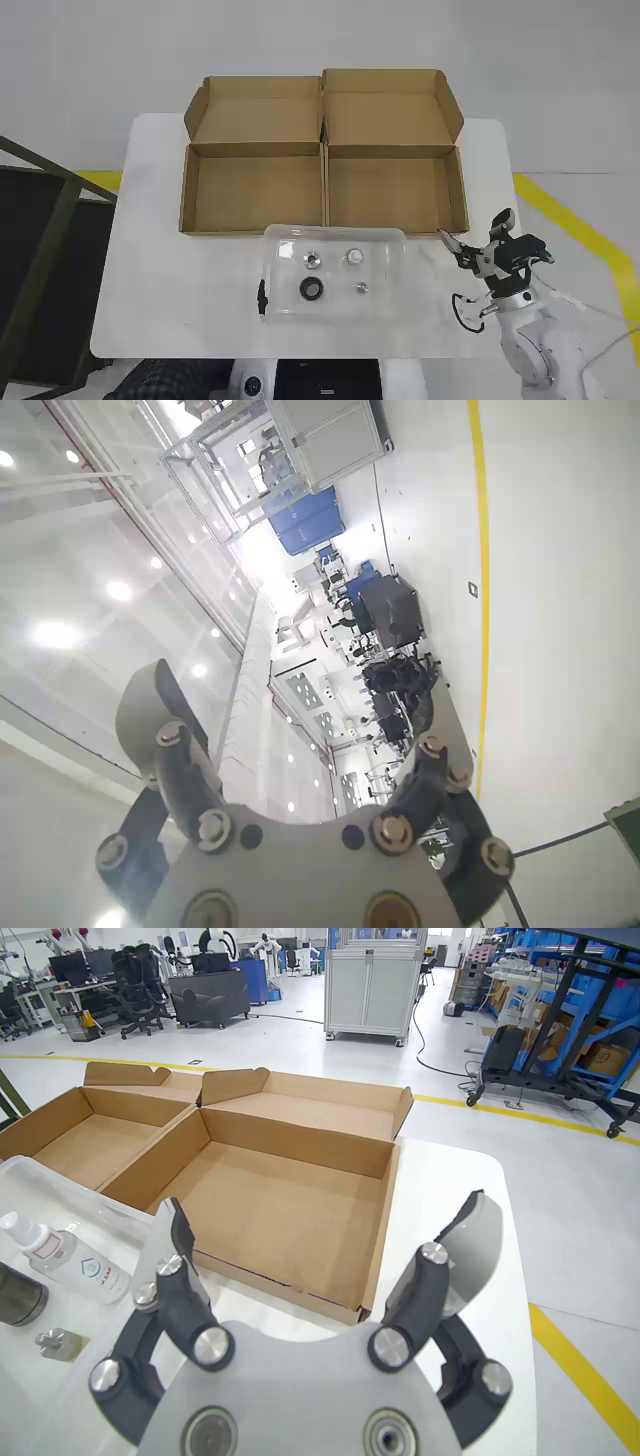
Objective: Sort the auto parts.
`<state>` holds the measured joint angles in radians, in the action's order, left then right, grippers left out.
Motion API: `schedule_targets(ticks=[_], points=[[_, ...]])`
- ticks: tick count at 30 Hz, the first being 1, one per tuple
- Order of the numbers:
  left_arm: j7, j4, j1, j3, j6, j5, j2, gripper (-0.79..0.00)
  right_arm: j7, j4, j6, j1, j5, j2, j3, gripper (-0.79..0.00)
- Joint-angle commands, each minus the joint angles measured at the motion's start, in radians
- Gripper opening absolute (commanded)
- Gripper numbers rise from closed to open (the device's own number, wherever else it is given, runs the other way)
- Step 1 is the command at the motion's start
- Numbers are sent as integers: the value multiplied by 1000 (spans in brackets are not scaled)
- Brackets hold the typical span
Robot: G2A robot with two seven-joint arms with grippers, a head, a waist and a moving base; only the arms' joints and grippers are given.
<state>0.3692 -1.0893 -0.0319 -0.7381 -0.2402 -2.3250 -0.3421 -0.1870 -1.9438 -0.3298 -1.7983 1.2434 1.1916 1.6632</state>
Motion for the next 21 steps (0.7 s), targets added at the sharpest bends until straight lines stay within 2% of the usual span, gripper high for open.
schedule_targets(ticks=[1, 5, 11, 15, 21], points=[[-67, -2, 22, -8, 8, 75, -6, 0, 0, 0, 0, 0, 0, 0, 0, 0], [-102, -15, 60, -19, 38, 162, -12, 0, 0, 0, 0, 0, 0, 0, 0, 0], [-144, -36, 111, -40, 134, 249, -19, 0, 0, 0, 0, 0, 0, 0, 0, 0], [-157, -46, 126, -56, 109, 296, -22, 0, 0, 0, 0, 0, 0, 0, 0, 0], [-127, -70, 136, -58, 55, 248, -20, 0, 0, 0, 0, 0, 0, 0, 0, 0]])
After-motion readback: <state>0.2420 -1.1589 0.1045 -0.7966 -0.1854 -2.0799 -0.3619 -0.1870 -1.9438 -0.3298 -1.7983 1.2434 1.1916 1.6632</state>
